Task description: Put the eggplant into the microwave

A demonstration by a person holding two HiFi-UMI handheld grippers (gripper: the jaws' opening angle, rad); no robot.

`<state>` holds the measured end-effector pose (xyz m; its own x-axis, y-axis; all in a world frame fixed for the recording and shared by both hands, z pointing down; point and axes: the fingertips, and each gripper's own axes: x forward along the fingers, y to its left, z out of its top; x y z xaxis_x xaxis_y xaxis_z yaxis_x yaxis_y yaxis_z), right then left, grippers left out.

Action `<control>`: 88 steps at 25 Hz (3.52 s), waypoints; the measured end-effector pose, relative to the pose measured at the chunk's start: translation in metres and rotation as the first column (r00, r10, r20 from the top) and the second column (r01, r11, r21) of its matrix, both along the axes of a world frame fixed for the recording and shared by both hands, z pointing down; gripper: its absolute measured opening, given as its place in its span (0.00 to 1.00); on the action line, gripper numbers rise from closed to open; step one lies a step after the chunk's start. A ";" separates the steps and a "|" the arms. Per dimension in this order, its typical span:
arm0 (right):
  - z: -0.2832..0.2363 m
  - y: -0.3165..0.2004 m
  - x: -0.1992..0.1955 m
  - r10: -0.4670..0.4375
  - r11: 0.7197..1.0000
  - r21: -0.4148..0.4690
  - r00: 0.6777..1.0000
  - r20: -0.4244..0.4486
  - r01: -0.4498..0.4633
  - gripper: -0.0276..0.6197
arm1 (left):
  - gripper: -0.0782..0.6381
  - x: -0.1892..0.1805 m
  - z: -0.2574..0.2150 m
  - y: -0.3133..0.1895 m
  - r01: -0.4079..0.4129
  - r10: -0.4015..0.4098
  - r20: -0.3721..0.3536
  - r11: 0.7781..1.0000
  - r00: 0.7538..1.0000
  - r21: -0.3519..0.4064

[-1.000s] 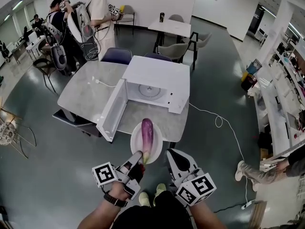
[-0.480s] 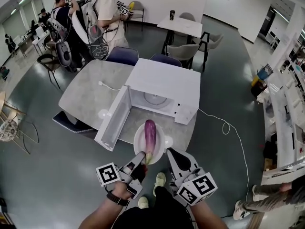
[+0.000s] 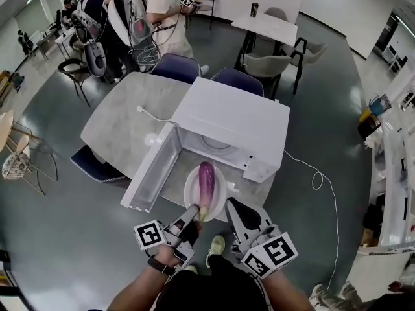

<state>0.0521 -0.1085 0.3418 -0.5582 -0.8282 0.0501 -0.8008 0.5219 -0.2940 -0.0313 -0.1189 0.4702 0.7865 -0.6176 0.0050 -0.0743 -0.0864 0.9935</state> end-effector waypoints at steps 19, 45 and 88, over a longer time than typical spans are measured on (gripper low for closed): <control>0.045 -0.087 0.014 0.005 1.000 -0.024 1.000 0.003 -0.004 0.05 | 0.22 0.019 0.103 -0.092 -0.016 0.020 0.041 0.996 0.999 -0.090; 0.136 -0.138 0.004 0.042 0.999 -0.031 0.999 -0.011 -0.043 0.05 | 0.22 0.052 0.211 -0.201 0.024 -0.024 0.003 0.994 1.000 -0.109; 0.200 -0.185 -0.012 0.017 0.998 -0.060 0.990 -0.142 -0.025 0.05 | 0.22 0.048 0.213 -0.216 0.082 -0.079 0.060 0.995 0.995 -0.055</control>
